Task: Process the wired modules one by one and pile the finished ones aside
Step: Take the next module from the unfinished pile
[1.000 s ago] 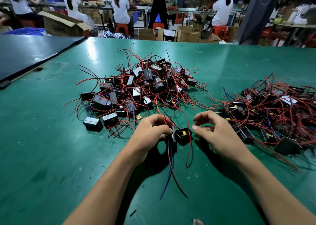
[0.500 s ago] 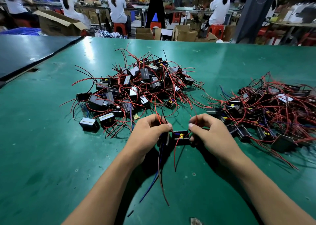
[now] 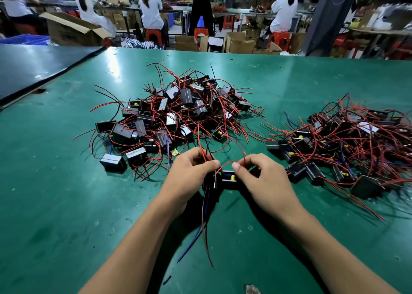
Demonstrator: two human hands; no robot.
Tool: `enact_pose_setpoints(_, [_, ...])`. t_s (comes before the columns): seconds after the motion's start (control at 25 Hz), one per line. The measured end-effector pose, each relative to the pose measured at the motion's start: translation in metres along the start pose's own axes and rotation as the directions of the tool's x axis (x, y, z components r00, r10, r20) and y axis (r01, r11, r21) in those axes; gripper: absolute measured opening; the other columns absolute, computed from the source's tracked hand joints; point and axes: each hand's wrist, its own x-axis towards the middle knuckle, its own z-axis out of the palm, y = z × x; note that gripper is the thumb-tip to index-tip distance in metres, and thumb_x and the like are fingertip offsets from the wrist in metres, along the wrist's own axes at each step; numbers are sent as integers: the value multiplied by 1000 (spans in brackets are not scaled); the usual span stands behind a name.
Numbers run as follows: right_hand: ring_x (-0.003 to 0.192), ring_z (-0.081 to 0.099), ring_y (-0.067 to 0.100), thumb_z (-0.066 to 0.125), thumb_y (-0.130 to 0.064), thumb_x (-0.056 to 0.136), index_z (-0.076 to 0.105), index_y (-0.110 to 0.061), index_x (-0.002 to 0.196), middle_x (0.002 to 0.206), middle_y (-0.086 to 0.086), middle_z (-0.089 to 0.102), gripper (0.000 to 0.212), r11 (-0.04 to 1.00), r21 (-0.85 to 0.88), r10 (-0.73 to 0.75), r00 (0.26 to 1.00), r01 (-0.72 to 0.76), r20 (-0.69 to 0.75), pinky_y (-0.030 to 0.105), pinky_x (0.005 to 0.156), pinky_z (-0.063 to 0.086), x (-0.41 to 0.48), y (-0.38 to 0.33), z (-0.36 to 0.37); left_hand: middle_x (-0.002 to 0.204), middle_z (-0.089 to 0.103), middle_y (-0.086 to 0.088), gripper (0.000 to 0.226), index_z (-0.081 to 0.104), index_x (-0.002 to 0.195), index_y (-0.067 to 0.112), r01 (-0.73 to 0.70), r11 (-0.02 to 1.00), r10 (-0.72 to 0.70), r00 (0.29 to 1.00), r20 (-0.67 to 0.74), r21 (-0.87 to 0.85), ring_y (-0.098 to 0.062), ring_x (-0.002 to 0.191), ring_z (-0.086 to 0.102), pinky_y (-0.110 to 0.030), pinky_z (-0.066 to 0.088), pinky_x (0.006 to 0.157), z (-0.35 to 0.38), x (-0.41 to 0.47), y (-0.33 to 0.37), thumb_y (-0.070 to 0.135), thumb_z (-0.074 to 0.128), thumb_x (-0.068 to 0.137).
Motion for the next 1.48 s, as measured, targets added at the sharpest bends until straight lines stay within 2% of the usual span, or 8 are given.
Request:
enact_pose_setpoints(0.24, [64, 66, 15, 65, -23, 94, 73, -3, 89, 74, 9, 71, 22, 491, 754, 376, 887, -435, 267, 22, 57, 55, 6, -7, -7, 79, 71, -13, 4, 60, 91, 6, 77, 930, -87, 996, -10, -360, -23, 67, 68, -35, 59, 56, -5, 0, 9, 9, 62, 93])
enact_pose_setpoints(0.44, [61, 67, 15, 73, -24, 75, 70, -8, 75, 73, 7, 68, 16, -63, 849, 403, 765, -525, 503, 24, 54, 58, 11, -16, -12, 78, 70, -9, 6, 60, 85, 6, 167, 785, -178, 983, 41, -597, -25, 74, 68, -40, 62, 62, -7, 2, 13, 8, 62, 90])
enact_pose_setpoints(0.68, [51, 64, 8, 76, -16, 69, 65, -8, 69, 62, 4, 64, 14, -242, 872, 449, 747, -426, 490, 17, 46, 54, 14, -14, -11, 72, 66, -14, 10, 60, 80, 3, 245, 603, -237, 964, 123, -759, -23, 69, 64, -40, 61, 60, -11, 1, 16, 5, 62, 89])
enact_pose_setpoints(0.8, [50, 63, 7, 78, -17, 68, 63, -8, 78, 62, 3, 63, 20, -78, 907, 517, 761, -414, 392, 17, 45, 53, 14, -8, -10, 75, 65, -16, 9, 59, 83, 1, 244, 576, -269, 958, 101, -780, -25, 70, 65, -41, 62, 60, -13, 2, 17, 4, 61, 91])
enact_pose_setpoints(0.88, [52, 63, 12, 80, -21, 76, 60, -10, 91, 74, 5, 62, 28, 283, 875, 529, 825, -394, 200, 23, 48, 54, 13, -1, -9, 75, 66, -14, 8, 59, 83, 3, 220, 608, -271, 961, 60, -763, -24, 71, 66, -39, 61, 59, -15, 4, 16, 5, 62, 91])
enact_pose_setpoints(1.04, [86, 63, 21, 78, -38, 82, 58, -27, 115, 109, -6, 53, 40, 954, 165, 287, 923, -250, -258, 39, 83, 53, 7, 9, -18, 71, 70, -10, 10, 61, 79, 8, 164, 773, -239, 970, -43, -612, -26, 75, 67, -34, 60, 56, -15, 3, 15, 7, 66, 88])
enact_pose_setpoints(1.28, [91, 53, 13, 70, -15, 89, 67, -15, 109, 101, -6, 51, 20, 945, -200, -320, 856, 258, -406, 19, 89, 40, 0, -1, -26, 64, 66, -10, 7, 62, 87, 2, 154, 925, -173, 984, -27, -347, -23, 56, 65, -40, 61, 59, -3, -4, 12, 4, 68, 88])
enact_pose_setpoints(1.48, [100, 60, 9, 72, -22, 89, 63, -16, 126, 110, -5, 65, 38, 922, -76, -365, 918, 379, 154, 24, 93, 47, -9, -9, -8, 73, 63, -15, 7, 65, 82, 7, 125, 983, -116, 990, 78, -132, -22, 62, 59, -28, 52, 56, 9, -9, 3, 6, 71, 86])
